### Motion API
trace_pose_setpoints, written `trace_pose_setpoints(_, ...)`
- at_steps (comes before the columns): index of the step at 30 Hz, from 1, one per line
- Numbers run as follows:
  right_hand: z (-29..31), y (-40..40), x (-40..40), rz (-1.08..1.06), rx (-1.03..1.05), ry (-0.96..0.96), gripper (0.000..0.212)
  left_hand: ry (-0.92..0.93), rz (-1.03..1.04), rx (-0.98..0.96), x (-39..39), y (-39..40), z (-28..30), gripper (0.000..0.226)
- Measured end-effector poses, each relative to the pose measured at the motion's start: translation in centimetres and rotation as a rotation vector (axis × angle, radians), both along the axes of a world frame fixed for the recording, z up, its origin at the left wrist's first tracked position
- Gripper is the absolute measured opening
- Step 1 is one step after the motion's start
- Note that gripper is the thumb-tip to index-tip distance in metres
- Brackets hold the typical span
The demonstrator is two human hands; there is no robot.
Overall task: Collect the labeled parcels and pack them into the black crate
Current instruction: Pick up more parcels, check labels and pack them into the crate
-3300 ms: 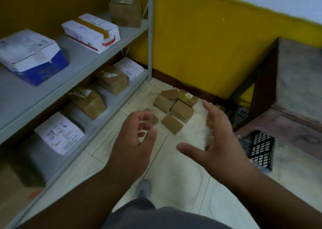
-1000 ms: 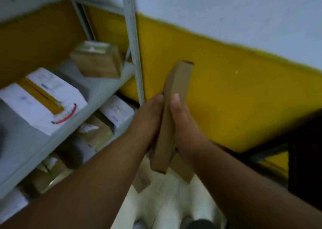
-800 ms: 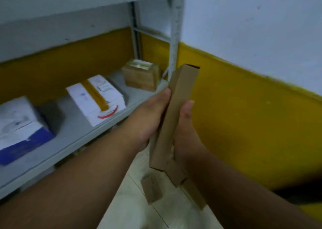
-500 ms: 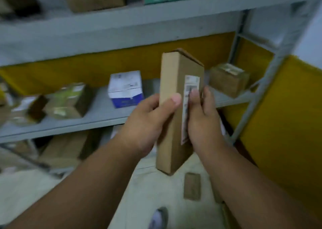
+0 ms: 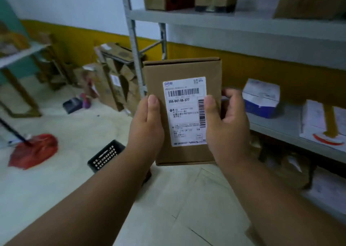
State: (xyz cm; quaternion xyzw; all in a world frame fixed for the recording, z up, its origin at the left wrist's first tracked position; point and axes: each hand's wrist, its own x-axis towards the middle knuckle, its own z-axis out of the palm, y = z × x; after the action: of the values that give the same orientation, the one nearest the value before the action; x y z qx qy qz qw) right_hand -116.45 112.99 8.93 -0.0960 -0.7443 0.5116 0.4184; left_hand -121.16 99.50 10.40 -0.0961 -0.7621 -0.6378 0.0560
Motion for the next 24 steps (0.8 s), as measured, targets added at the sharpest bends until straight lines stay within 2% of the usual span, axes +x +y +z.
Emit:
trace_pose_setpoints(3,-1.6,-9.8,-4.6,0.115,-0.040,0.070,0.021,0.064,0.098,-0.094,-3.3,-10.6,-0.8,0.030)
trace_pose_setpoints(6,-3.0,-19.3,-8.5,0.241,-0.077,0.087,0.020,0.027,0.109,-0.134,-6.0,-20.8,-0.7,0.029)
trace_pose_setpoints(11,-3.5,-28.8,-13.4,0.376,-0.010,-0.025,0.023,-0.087,0.120,-0.126,-9.6,-32.0,-1.2,0.025)
trace_pose_setpoints(20,-5.5,-31.6,-25.4,0.347,0.057,-0.163,0.023,-0.163,0.115,-0.059,-22.6,-35.1,-4.4,0.028)
trace_pose_setpoints(24,-8.0,-31.7,-33.1,0.310,0.033,-0.182,0.028,-0.151,0.073,-0.184,-30.3,-35.1,-5.8,0.033)
